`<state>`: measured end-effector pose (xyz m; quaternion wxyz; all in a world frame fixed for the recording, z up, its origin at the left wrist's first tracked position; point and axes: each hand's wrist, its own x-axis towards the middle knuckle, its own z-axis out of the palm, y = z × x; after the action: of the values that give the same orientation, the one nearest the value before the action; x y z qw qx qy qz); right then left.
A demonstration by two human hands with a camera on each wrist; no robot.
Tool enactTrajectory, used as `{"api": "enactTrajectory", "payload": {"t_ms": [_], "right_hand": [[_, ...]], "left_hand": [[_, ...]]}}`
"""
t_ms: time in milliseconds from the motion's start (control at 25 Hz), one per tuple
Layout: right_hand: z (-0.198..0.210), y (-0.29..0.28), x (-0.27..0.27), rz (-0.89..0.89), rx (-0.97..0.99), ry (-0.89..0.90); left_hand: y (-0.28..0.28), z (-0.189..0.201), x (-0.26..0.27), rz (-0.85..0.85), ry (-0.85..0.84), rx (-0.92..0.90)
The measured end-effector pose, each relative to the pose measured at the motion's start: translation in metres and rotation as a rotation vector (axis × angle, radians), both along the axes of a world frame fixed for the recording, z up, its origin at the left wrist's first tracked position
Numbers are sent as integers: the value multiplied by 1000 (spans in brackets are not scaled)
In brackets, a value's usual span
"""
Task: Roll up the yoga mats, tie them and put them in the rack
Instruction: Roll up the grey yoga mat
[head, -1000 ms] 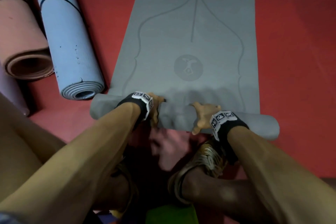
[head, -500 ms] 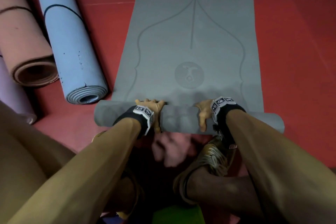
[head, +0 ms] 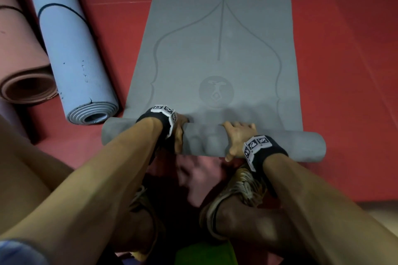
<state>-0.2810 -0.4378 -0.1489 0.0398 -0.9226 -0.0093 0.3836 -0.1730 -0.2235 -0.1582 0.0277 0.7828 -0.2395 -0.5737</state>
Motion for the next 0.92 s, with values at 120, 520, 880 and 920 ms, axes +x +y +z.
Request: {"api": "enactTrajectory", "payload": {"t_ms": [120, 520, 880, 920], "right_hand": [[3, 1, 11, -19, 3, 53], [4, -1, 46, -180, 153, 385], [4, 6, 3, 16, -8, -5], [5, 7, 7, 12, -4, 8]], "left_hand": [[6, -13, 3, 47, 40, 2], [2, -6, -31, 33, -296, 23], [1, -4, 2, 128, 159, -44], [4, -7, 1, 136, 163, -53]]}}
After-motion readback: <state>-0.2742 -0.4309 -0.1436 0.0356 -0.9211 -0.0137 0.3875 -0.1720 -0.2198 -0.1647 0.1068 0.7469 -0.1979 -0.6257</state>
